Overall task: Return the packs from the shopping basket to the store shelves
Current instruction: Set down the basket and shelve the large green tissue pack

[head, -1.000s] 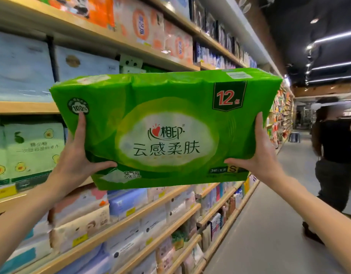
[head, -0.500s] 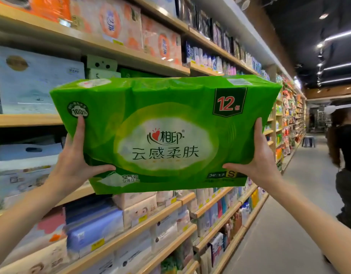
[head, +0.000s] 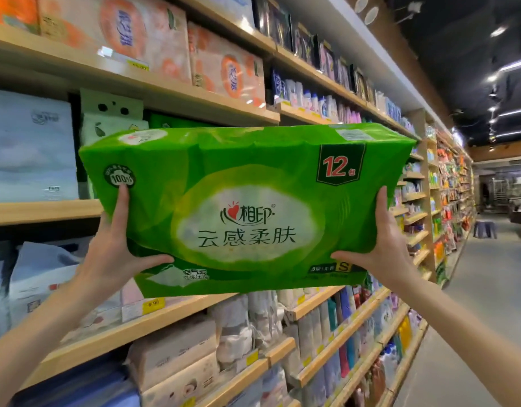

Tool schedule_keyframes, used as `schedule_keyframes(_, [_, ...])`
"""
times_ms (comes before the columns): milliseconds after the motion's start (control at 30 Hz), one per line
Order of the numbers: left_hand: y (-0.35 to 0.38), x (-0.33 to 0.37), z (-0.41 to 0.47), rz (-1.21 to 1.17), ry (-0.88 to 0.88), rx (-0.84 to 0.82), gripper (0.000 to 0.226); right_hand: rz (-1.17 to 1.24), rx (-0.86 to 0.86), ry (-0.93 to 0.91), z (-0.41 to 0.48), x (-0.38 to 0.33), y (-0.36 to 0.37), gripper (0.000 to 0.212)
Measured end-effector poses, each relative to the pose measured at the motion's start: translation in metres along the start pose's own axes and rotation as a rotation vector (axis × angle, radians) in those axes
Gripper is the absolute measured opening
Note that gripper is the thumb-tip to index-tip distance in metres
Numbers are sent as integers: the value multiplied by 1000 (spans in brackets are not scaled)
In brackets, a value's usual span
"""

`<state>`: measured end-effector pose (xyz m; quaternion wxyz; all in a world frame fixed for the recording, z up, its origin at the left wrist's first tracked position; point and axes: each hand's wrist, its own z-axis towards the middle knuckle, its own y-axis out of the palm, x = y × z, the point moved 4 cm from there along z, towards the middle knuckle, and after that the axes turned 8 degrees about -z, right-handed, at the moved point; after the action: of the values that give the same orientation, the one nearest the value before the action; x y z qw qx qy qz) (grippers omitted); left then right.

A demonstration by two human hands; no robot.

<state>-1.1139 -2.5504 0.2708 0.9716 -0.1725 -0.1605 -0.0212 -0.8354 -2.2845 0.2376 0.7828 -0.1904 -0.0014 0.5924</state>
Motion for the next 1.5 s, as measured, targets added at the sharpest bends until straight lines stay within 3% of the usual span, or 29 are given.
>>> schedule_keyframes(100, [18,-3,14,43,15,-14,139,10,30,-18,11,27,21,115])
schedule_keyframes(300, [51,4,31,161,17,0,137,90,69,-87,35,78,63,104])
schedule_keyframes(767, [136,51,69,423,23,164,136,447,-8,-211,136,195,145,109])
schedule_keyframes(933, [142,65,88,509,59,178,130,539,-7,-224,161,204,169,123])
schedule_keyframes(1500, [133,34,182,647,254,349,124,607,233,-321,264,187,238,108])
